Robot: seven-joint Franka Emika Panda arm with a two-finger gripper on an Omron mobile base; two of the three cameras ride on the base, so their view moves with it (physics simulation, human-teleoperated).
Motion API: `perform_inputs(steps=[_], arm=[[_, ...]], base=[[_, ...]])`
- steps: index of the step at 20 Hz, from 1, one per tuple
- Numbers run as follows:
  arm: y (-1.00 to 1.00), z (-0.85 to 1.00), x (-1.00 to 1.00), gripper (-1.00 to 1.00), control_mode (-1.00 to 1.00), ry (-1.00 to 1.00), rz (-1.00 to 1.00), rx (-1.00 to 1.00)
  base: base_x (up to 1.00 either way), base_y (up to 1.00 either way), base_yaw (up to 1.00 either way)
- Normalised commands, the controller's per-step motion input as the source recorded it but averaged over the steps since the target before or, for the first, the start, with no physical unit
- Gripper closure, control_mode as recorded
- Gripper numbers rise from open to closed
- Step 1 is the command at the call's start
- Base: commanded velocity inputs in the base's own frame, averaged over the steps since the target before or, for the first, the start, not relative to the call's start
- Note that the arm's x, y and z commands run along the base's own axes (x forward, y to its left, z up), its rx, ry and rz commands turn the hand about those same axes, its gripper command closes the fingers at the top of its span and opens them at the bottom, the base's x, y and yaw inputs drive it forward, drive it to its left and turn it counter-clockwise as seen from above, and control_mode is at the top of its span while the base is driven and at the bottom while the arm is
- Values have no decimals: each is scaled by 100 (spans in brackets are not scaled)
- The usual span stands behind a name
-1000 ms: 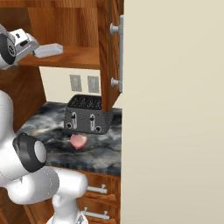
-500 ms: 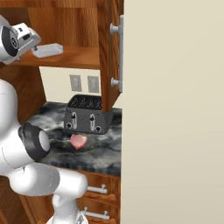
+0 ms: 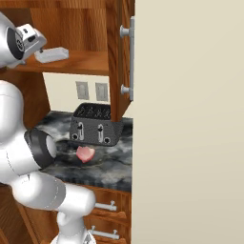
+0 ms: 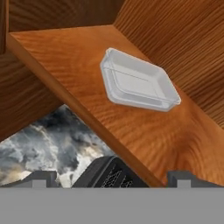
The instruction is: Retrieve the tupperware from the cabinet, then place the raw meat into the tupperware to avoid contamination.
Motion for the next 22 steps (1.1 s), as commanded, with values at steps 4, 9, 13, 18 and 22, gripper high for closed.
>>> perform_inputs(steps=[4, 9, 13, 18, 22], arm=[[9, -13, 22, -100, -100, -7, 3, -1], [17, 22, 26, -100, -100, 9, 1, -11], [18, 18, 24, -100, -100, 9, 0, -10], [22, 4, 22, -100, -100, 9, 0, -7], [18, 0, 15, -100, -100, 3, 0, -4]], base=[[0, 0, 0], [0, 0, 0], [0, 0, 0], [0, 0, 0], [0, 0, 0]])
